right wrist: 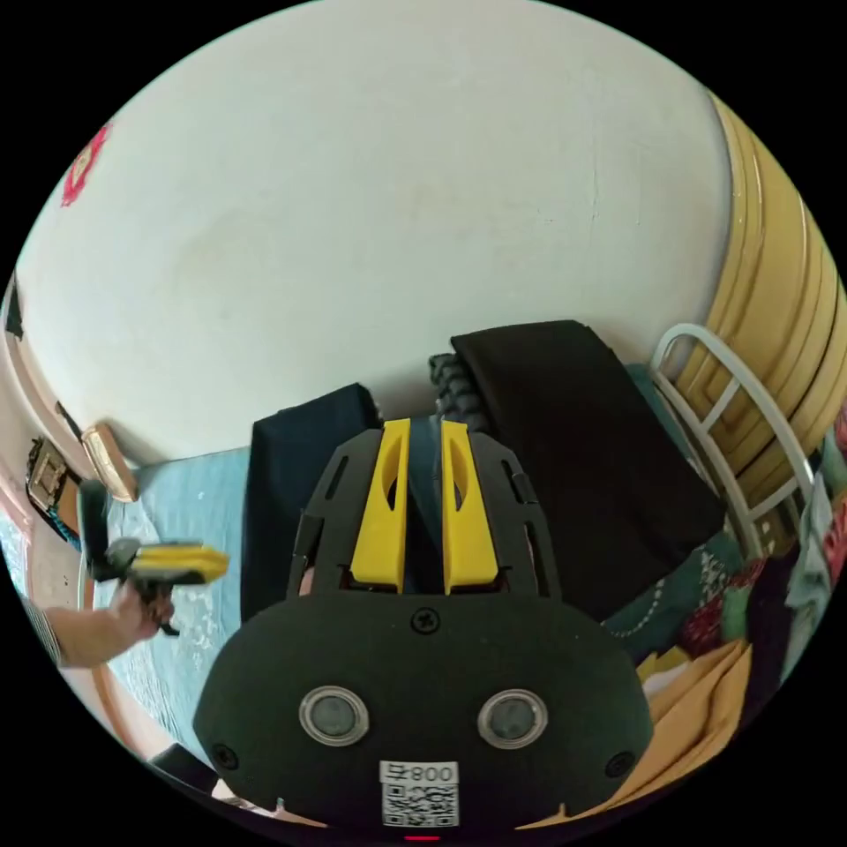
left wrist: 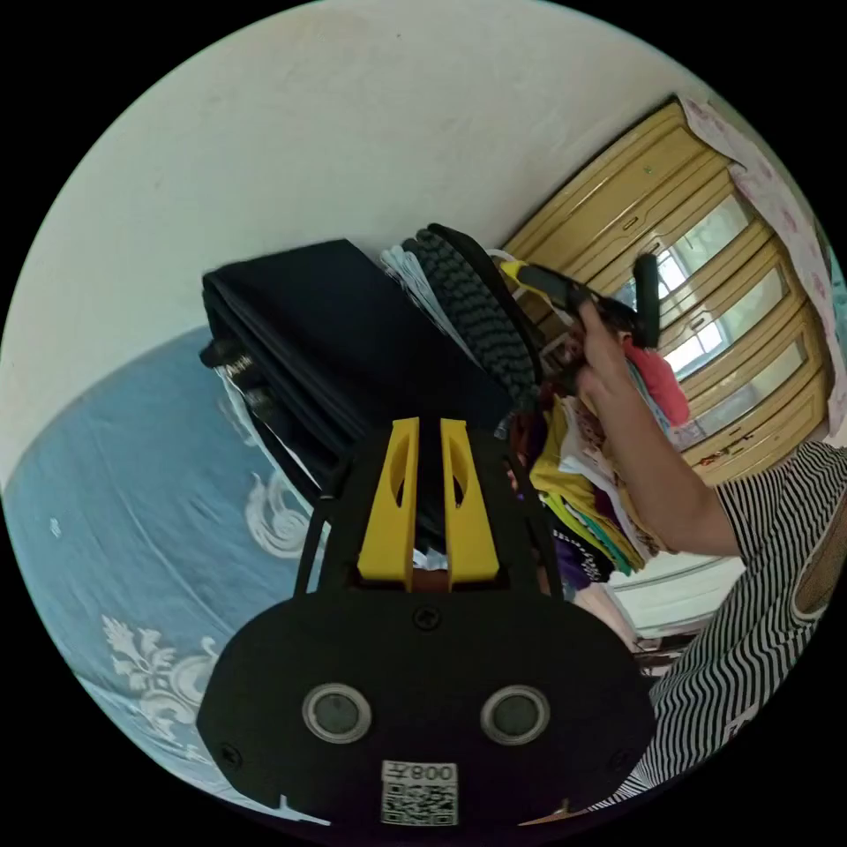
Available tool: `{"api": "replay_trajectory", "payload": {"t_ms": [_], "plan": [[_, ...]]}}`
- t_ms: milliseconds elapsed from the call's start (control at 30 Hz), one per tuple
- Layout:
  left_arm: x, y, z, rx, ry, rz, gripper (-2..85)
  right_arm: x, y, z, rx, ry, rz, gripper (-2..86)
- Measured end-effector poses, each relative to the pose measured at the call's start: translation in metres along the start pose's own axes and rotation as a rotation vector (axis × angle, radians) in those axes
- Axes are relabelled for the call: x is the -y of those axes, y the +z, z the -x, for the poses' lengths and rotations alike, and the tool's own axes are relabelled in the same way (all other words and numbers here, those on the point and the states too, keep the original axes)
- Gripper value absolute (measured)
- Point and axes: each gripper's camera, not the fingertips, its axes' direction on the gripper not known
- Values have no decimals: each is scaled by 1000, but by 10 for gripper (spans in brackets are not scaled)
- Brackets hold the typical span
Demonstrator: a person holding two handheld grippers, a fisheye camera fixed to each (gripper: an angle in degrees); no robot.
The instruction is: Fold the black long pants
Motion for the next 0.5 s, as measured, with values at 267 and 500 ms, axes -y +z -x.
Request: {"api": "replay_trajectory", "payload": {"t_ms": [267, 500], "plan": [[-98, 3, -14, -132, -142, 128, 23, 73, 41, -34, -134, -54, 164, 80], [-161, -21, -20, -221, -223, 136, 22, 82, 35, -53, -175, -103, 191, 51]]}}
